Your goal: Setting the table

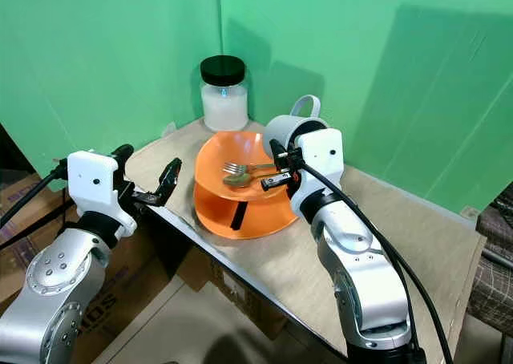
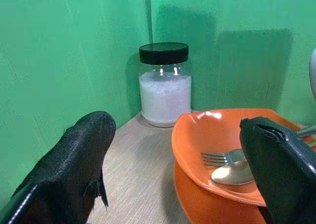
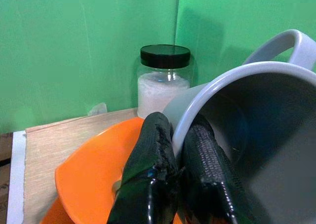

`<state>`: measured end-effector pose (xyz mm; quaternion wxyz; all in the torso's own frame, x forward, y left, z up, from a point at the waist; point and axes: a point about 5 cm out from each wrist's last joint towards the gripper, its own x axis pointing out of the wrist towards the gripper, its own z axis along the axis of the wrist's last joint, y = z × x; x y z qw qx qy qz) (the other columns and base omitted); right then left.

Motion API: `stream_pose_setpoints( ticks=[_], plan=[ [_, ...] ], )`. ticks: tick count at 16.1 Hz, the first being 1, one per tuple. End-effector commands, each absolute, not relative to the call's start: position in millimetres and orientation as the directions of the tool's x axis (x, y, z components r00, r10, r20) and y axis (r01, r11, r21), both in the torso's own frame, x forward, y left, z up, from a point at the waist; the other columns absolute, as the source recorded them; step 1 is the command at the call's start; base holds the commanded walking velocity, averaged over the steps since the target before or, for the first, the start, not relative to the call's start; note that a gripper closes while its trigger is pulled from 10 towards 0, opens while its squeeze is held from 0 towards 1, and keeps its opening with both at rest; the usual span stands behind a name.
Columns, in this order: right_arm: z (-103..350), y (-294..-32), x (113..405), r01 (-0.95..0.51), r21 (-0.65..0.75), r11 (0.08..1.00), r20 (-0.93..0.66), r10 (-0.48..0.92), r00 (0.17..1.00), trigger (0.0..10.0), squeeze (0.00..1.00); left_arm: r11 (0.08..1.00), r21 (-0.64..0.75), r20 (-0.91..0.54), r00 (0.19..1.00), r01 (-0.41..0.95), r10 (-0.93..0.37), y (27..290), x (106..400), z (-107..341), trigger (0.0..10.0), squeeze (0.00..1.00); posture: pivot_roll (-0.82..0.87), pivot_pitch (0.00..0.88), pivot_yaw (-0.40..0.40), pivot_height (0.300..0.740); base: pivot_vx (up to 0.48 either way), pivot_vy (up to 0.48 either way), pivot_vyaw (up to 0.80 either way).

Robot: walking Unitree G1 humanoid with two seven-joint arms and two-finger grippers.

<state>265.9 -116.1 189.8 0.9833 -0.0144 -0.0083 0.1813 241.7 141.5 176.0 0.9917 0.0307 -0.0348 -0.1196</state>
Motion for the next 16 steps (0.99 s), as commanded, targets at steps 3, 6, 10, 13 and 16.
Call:
stream_pose_setpoints(
  ticks=[3,6,10,13,16],
  plan=[
    [194.8,-117.7,263.3,-0.347,-0.032,0.937,0.037,0.348,0.937,10.0,0.00,0.964,0.067,0.052,0.964,0.258,-0.262,139.1,241.8,175.6,10.0,0.00,-0.07,0.000,0.027,0.740,0.000,0.000,0.00],
    [194.6,-116.8,263.4,-0.348,-0.031,0.937,0.035,0.349,0.936,10.0,0.00,0.962,0.068,0.051,0.962,0.266,-0.269,138.8,241.8,176.4,10.0,0.00,-0.07,0.000,0.029,0.740,0.000,0.000,0.00],
    [194.4,-116.2,263.6,-0.347,-0.029,0.937,0.035,0.348,0.937,10.0,0.00,0.960,0.066,0.053,0.960,0.272,-0.275,138.0,241.7,177.3,10.0,0.00,-0.07,0.000,0.030,0.740,0.000,0.000,0.00],
    [194.2,-116.0,263.8,-0.350,-0.028,0.936,0.035,0.351,0.936,10.0,0.00,0.959,0.067,0.052,0.959,0.275,-0.279,137.4,241.9,177.4,10.0,0.00,-0.07,0.000,0.029,0.740,-0.262,0.000,0.00],
    [194.1,-115.7,263.8,-0.352,-0.026,0.936,0.035,0.353,0.935,10.0,0.00,0.959,0.067,0.053,0.959,0.276,-0.279,137.3,242.2,177.7,10.0,0.00,-0.07,0.000,0.029,0.740,-0.262,0.000,0.00]
  ],
)
